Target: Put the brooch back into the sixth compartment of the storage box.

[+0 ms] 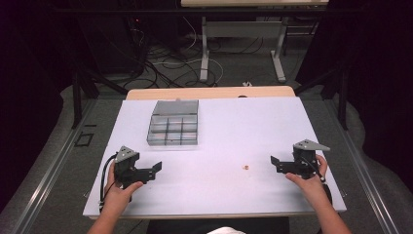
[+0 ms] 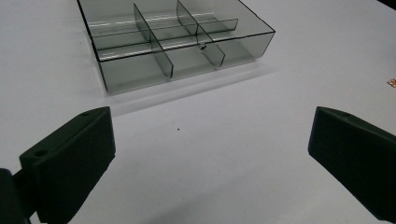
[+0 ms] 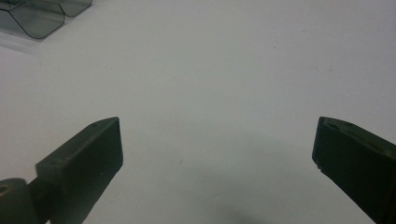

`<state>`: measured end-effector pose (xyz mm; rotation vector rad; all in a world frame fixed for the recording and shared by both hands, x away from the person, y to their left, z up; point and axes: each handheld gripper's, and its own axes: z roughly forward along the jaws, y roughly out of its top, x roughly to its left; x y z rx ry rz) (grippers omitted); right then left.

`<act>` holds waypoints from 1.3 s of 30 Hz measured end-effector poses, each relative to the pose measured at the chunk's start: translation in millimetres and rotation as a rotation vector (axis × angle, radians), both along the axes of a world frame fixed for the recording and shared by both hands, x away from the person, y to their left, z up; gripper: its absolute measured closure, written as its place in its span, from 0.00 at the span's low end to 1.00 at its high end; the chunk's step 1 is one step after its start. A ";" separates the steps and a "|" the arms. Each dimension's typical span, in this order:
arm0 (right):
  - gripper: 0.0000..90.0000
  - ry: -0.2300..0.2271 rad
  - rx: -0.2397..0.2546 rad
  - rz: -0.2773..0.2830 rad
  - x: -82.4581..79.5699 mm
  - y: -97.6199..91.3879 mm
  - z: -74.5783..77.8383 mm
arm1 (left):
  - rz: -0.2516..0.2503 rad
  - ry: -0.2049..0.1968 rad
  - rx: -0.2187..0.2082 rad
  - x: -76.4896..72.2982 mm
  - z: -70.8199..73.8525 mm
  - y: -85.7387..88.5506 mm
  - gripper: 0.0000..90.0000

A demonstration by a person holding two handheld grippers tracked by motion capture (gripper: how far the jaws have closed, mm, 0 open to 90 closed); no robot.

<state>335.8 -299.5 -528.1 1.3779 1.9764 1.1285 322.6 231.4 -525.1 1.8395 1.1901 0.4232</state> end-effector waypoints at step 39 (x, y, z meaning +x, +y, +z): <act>0.34 0.025 -0.094 0.289 9.1 52.7 8.8 | 0.042 -0.029 -0.007 -19.0 2.1 7.6 0.01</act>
